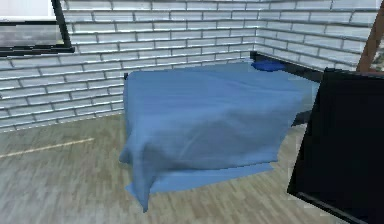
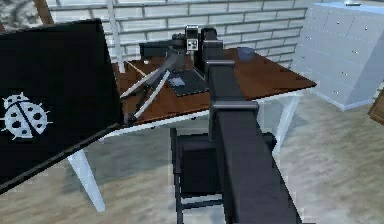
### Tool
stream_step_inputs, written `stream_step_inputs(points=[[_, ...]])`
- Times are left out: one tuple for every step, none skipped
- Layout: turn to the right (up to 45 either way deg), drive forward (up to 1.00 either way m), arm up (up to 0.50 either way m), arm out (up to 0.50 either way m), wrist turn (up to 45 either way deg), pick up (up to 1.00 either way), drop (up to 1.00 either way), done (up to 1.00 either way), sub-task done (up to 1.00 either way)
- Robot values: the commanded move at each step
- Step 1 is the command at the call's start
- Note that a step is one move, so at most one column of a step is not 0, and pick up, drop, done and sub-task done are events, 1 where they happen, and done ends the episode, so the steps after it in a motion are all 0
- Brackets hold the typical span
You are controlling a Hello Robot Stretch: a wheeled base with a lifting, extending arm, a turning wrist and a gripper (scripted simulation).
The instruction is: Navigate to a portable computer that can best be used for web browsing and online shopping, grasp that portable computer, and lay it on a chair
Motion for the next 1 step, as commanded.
stream_step_inputs(points=[[0.0,0.00,0.00,0.00,45.0,0.00,0.00,0.00,0.00]])
